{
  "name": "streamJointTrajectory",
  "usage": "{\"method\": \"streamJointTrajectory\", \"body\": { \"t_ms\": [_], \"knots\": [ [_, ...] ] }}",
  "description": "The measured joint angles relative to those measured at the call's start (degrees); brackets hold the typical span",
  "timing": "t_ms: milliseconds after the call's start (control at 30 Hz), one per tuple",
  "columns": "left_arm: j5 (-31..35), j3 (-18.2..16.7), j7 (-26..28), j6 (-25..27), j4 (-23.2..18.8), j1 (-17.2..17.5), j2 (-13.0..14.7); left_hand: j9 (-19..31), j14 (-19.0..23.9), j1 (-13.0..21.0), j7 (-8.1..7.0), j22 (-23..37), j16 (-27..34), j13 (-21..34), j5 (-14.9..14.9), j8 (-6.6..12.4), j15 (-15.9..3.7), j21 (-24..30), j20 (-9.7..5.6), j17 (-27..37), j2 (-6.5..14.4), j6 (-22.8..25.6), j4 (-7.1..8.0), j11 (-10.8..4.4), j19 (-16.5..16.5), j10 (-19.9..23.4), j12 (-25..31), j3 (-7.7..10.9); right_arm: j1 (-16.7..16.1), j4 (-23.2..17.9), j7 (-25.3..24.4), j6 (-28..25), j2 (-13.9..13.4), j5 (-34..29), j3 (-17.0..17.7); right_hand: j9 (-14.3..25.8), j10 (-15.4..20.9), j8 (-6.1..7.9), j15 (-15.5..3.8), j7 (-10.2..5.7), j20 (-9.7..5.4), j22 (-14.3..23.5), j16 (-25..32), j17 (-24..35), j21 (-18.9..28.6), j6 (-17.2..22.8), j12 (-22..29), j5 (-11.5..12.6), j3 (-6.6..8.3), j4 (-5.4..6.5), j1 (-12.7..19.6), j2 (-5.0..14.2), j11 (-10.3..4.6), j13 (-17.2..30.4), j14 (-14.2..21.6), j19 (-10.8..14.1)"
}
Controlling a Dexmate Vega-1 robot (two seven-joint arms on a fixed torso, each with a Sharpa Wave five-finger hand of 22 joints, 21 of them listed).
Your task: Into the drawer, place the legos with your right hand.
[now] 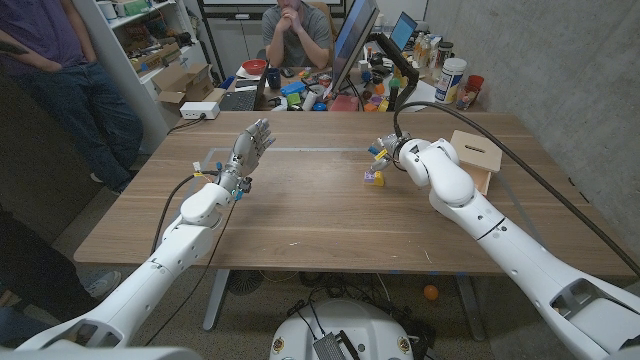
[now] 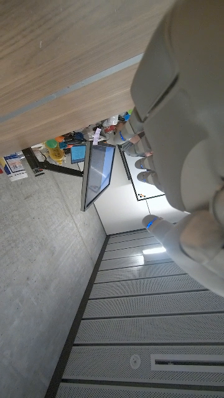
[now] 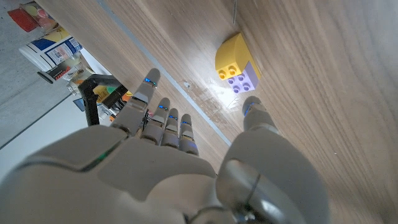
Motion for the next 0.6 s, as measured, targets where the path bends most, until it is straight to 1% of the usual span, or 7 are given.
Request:
{"method": "streamJointTrajectory", "body": {
  "t_ms": [133, 200, 300, 400, 467, 567, 600],
  "knots": [
    [0.0, 0.1, -0.1, 0.0, 0.2, -0.1, -0.1, 0.0, 0.0, 0.0, 0.00, 0.0, 0.0, 0.0, 0.0, 0.00, 0.00, 0.0, 0.00, 0.0, 0.0, 0.0, -0.13, 0.00, 0.0, 0.0, 0.0, -0.14, 0.6, 0.5, 0.7, 0.3, 0.0, 0.0, -0.6, 0.0, 0.0, 0.00, -0.20, 0.00, -0.40, 0.0, 0.0, 0.0, 0.0, 0.0, 0.2, 0.4, 0.00, 0.00, 0.3, 0.10, 0.00, 0.0, 0.2, 0.4],
    [0.0, 0.1, -0.1, 0.0, 0.2, -0.1, -0.1, 0.0, 0.0, 0.0, 0.00, 0.0, 0.0, 0.0, 0.0, 0.00, 0.00, 0.0, 0.00, 0.0, 0.0, 0.0, 0.04, 0.00, 0.0, 0.0, 0.0, -0.31, 0.9, 0.8, 1.2, 0.6, 0.0, -0.1, -0.9, 0.0, 0.0, 0.00, -0.30, 0.00, -0.40, 0.0, 0.0, 0.0, 0.0, 0.0, 0.2, 0.4, -0.24, -0.24, 0.6, -0.10, 0.00, 0.0, 0.3, 0.4],
    [0.0, 0.2, -0.1, 0.0, 0.3, -0.2, -0.2, 0.0, 0.0, 0.0, 0.00, 0.0, 0.0, 0.0, 0.0, 0.00, 0.00, 0.0, 0.00, 0.0, 0.0, 0.0, 0.07, 0.00, 0.0, 0.0, 0.0, -0.34, 1.2, 1.3, 1.6, 0.7, 0.0, -0.2, -1.3, 0.0, -0.1, 0.00, -0.30, -0.02, -0.09, 0.0, 0.0, 0.0, 0.0, 0.0, 0.2, 0.6, -0.47, -0.01, 0.8, -0.38, -0.11, 0.0, 0.3, 0.7],
    [0.0, 0.2, -0.2, 0.1, 0.4, -0.4, -0.3, 0.0, 0.0, 0.0, 0.00, 0.0, 0.0, 0.0, 0.0, 0.00, 0.00, 0.0, 0.00, 0.0, 0.0, 0.0, 0.11, 0.00, 0.0, 0.0, 0.0, -0.38, 1.4, 1.6, 1.9, 0.9, -0.1, -0.2, -1.6, 0.0, -0.2, 0.00, -0.30, -0.23, -0.30, 0.0, 0.0, 0.0, 0.0, -0.2, 0.2, 0.6, -0.68, -0.22, 0.8, -0.39, -0.22, 0.0, 0.3, 0.9],
    [0.1, 0.3, -0.2, 0.2, 0.4, -0.5, -0.3, 0.0, 0.0, 0.0, 0.00, 0.0, 0.0, 0.0, 0.0, 0.00, 0.00, 0.0, 0.00, 0.0, 0.0, 0.0, 0.11, 0.00, 0.0, 0.0, 0.0, -0.38, 1.5, 1.9, 2.1, 1.0, -0.1, -0.3, -1.8, 0.0, -0.2, 0.00, -0.30, -0.22, -0.30, 0.0, 0.0, 0.0, 0.0, -0.2, 0.2, 0.6, -0.94, -0.01, 1.2, -0.78, -0.22, 0.0, 0.3, 0.9],
    [0.1, 0.4, -0.2, 0.3, 0.4, -0.6, -0.3, 0.0, 0.0, 0.0, 0.00, 0.0, 0.0, 0.0, 0.0, 0.00, 0.00, 0.0, 0.00, 0.0, 0.0, 0.0, 0.11, 0.00, 0.0, 0.0, 0.0, -0.38, 1.7, 2.1, 2.3, 1.0, -0.1, -0.5, -2.0, 0.0, -0.2, 0.00, -0.42, -0.22, -0.71, 0.0, 0.0, 0.0, 0.0, -0.2, 0.2, 0.7, -1.18, -0.25, 1.5, -1.08, -0.22, 0.0, 0.8, 1.3],
    [0.2, 0.4, -0.2, 0.3, 0.4, -0.6, -0.3, 0.0, 0.0, 0.0, 0.00, 0.0, 0.0, 0.0, 0.0, 0.00, 0.00, 0.0, 0.00, 0.0, 0.0, 0.0, 0.11, 0.00, 0.0, 0.0, 0.0, -0.38, 1.7, 2.2, 2.3, 1.0, -0.1, -0.5, -2.0, 0.0, -0.2, 0.00, -0.40, -0.22, -0.71, 0.0, 0.0, 0.0, 0.0, -0.2, 0.2, 0.8, -1.27, -0.16, 1.5, -1.06, -0.22, 0.0, 0.8, 1.3]
  ]
}}
